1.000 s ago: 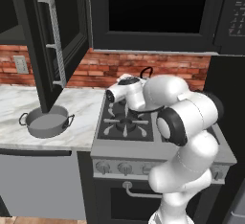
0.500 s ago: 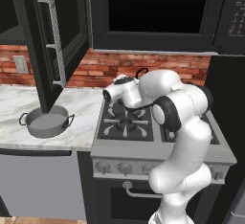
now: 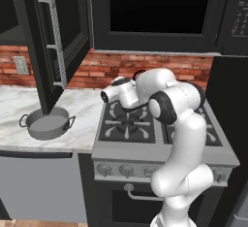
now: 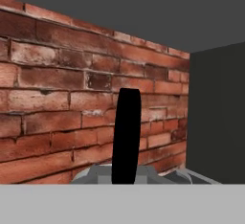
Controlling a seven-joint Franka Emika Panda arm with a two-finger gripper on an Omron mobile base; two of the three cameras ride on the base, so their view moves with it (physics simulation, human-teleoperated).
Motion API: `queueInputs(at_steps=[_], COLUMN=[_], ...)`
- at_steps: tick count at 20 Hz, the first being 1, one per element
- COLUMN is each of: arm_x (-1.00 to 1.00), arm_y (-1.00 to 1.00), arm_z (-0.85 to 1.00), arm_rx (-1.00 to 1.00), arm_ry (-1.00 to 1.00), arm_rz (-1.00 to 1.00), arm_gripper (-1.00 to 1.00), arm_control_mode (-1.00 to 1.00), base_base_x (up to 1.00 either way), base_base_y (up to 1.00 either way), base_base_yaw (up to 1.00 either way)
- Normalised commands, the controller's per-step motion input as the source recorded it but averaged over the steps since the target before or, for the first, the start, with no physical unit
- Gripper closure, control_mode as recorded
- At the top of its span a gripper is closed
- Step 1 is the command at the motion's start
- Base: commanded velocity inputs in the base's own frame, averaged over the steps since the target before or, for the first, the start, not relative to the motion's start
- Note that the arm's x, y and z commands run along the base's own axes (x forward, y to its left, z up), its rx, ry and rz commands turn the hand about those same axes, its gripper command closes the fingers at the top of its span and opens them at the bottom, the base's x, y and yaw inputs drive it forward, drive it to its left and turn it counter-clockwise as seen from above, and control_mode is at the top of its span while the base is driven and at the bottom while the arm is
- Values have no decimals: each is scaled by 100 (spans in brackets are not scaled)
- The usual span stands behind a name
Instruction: Pick the kettle from the cabinet and place it on a stove burner. Then pick the pot from the counter and place it on another stove burner. Finally, turn both burners on.
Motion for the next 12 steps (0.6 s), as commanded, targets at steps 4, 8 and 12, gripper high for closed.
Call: queueInputs(at_steps=[4, 8, 12], arm_x=[37, 37, 39], arm_y=[3, 0, 0], arm_z=[-17, -20, -18], arm_rx=[0, 0, 0], arm_ry=[0, 0, 0], arm_rz=[0, 0, 0], arm_gripper=[100, 100, 100], arm_control_mode=[-100, -100, -100], base_base_x=[0, 0, 0], base_base_y=[0, 0, 0], base_base_yaw=[0, 0, 0])
